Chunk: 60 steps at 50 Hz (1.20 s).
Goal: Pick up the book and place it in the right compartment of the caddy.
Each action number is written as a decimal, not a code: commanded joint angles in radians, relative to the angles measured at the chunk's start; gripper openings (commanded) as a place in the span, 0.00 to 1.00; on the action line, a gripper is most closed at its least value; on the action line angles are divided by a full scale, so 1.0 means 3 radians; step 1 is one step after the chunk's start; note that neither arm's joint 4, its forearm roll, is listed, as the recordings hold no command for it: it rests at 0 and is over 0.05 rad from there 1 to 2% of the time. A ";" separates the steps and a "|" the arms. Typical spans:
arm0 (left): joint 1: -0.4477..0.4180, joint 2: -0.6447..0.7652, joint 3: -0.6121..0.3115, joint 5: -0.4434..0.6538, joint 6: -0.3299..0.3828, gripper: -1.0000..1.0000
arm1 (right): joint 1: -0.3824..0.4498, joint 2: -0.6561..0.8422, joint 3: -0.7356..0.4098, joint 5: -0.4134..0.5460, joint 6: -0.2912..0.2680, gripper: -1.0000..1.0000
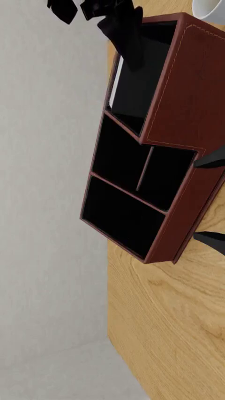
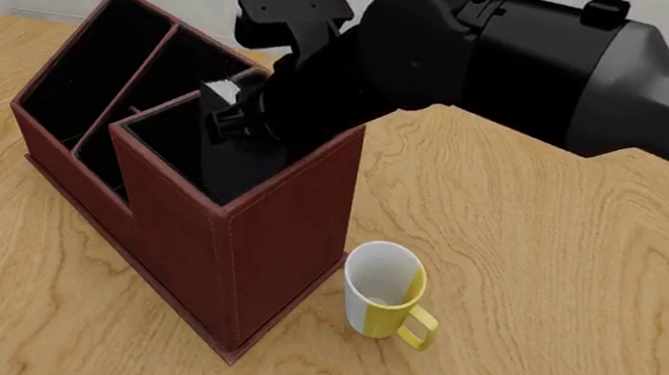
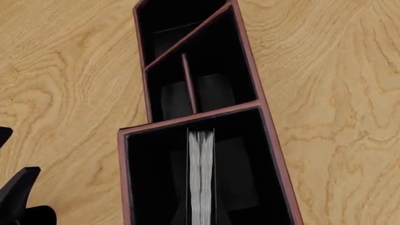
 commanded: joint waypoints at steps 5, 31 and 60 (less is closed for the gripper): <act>-0.0001 0.0000 0.0000 0.0000 0.0000 1.00 | -0.0001 -0.0008 -0.0030 -0.0012 0.0043 0.00; 0.0000 0.0001 0.0000 0.0000 0.0001 1.00 | -0.0024 -0.0009 -0.0009 -0.0034 0.0043 0.00; 0.0000 0.0000 0.0000 0.0000 0.0000 1.00 | -0.0033 -0.0013 -0.0031 -0.0017 -0.0006 1.00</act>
